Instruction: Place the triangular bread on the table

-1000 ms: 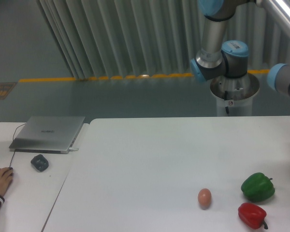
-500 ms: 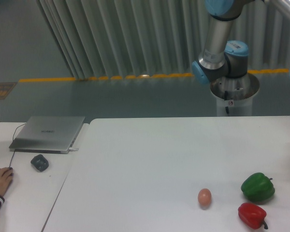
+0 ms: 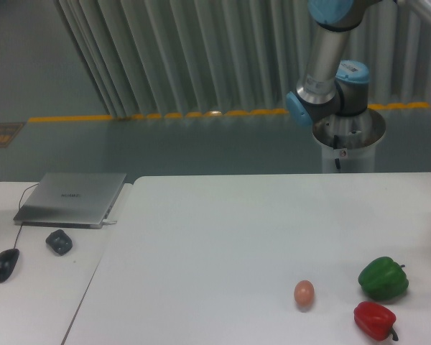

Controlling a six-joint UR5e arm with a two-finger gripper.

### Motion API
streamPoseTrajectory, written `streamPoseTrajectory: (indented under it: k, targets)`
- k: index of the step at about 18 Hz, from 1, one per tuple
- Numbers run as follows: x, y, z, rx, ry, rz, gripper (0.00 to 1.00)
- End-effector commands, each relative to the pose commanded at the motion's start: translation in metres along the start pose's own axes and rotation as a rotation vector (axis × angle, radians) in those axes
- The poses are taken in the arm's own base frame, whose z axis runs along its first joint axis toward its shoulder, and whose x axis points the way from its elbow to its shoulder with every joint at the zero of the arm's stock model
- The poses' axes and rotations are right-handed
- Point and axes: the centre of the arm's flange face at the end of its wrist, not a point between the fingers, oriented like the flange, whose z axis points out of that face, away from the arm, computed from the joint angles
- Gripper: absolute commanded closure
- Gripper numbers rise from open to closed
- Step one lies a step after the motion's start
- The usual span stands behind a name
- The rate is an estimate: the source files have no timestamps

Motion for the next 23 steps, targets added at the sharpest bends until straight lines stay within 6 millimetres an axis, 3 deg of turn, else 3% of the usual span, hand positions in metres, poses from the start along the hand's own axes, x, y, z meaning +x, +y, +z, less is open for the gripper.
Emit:
streamPoseTrajectory:
  k: [3,10,16,23]
  targets:
    - [0.0,0.001,0.012,0.014,0.02,-0.003,0.0]
    - [0.0,0.003,0.02,0.022,0.031,-0.006,0.0]
    - [0.002,0.01,0.022,-0.034,0.079,-0.004,0.2]
    - [0.001,0.011,0.026,-0.029,0.082,-0.017,0.22]
